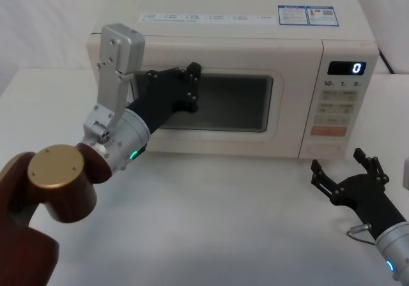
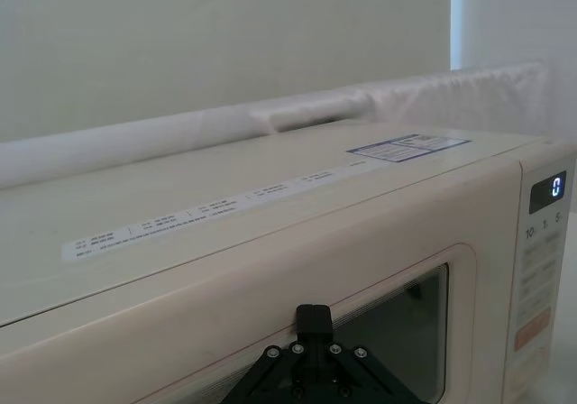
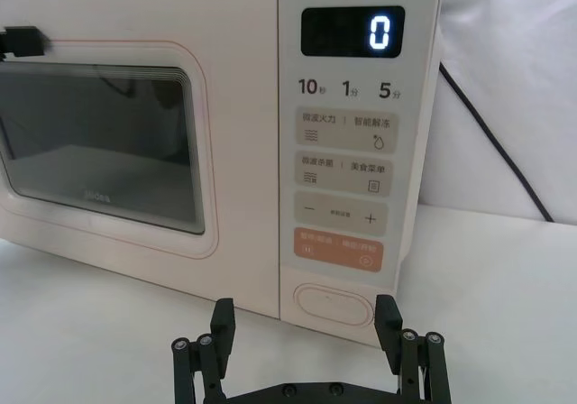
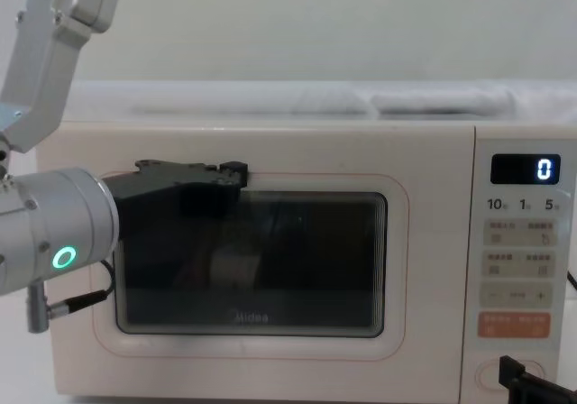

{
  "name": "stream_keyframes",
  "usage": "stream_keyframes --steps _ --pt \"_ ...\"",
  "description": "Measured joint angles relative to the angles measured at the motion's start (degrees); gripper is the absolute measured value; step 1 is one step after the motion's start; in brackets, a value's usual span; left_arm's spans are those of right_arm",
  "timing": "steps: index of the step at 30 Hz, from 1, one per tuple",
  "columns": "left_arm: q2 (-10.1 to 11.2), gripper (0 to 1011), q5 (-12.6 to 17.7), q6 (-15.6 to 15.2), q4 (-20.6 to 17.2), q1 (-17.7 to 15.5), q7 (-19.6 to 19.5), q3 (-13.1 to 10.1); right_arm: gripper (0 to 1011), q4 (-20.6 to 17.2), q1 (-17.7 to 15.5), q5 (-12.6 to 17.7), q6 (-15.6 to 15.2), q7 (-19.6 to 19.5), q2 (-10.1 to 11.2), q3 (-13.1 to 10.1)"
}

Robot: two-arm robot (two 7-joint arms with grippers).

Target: Press the button to open the microwave door with one hand; close the microwave door with the other hand.

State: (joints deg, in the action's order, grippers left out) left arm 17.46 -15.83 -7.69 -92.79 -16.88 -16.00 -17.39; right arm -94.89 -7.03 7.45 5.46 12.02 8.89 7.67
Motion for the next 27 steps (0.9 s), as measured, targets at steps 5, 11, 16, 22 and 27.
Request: stream_keyframes --steps 5,11,16,22,27 --pt "0.4 0 0.6 -0.1 -2.4 2.1 1.0 0.4 1002 0.0 0.0 0.0 0.0 0.0 0.0 0.0" --pt "0.7 0 1.5 0.1 -5.5 5.4 2.2 1.2 1002 0.0 0.0 0.0 0.0 0.0 0.0 0.0" --pt "0.7 0 2.0 0.6 -8.5 8.9 3.4 2.6 1002 0.0 0.0 0.0 0.0 0.0 0.0 0.0" --pt "0.7 0 2.5 1.3 -12.3 13.8 4.8 5.0 1002 0.0 0.0 0.0 0.0 0.0 0.0 0.0" --pt "0.6 79 2.7 1.9 -13.6 16.5 5.5 6.6 1002 0.0 0.0 0.0 0.0 0.0 0.0 0.0"
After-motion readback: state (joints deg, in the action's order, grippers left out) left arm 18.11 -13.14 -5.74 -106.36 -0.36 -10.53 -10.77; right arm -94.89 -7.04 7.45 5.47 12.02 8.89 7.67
